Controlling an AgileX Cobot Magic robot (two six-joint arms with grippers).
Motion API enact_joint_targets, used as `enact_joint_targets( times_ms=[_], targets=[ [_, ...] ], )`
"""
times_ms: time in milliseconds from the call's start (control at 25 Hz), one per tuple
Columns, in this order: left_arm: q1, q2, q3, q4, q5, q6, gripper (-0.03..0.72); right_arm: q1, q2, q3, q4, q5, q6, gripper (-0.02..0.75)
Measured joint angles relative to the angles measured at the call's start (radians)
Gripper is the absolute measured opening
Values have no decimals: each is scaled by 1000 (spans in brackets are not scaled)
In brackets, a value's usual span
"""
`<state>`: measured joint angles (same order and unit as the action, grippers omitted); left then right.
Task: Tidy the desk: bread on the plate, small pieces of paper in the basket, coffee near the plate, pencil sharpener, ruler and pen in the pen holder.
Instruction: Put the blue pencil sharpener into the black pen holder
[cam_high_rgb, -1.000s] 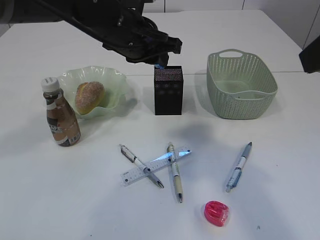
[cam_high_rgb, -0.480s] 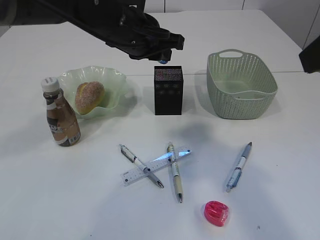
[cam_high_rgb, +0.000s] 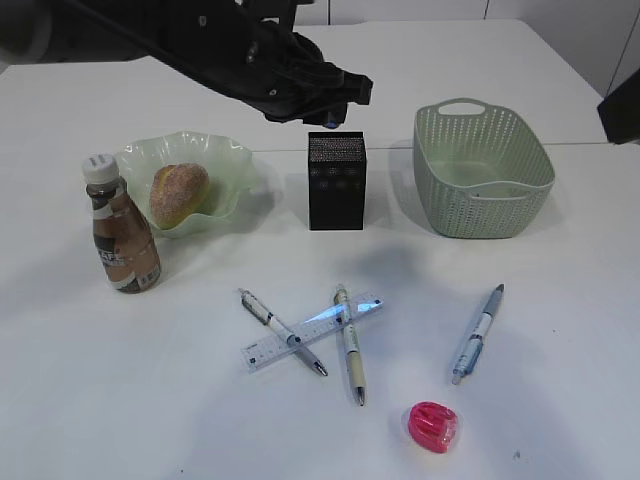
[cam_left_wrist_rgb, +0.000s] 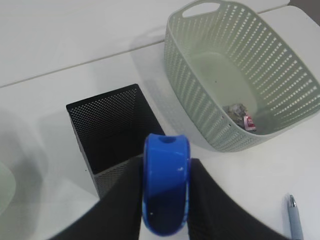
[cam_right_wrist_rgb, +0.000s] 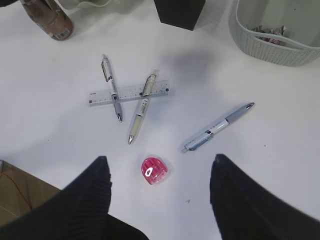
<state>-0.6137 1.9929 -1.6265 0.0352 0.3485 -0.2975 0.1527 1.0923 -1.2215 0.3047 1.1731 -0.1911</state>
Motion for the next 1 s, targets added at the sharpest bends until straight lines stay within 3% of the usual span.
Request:
enact_joint_targets(
  times_ms=[720,1000],
  targets=[
    [4,151,0,29,-250,0,149,0,0,0,0,0,-4,493],
    [54,173,0,29,-319,0,150,0,0,0,0,0,-6,493]
  ],
)
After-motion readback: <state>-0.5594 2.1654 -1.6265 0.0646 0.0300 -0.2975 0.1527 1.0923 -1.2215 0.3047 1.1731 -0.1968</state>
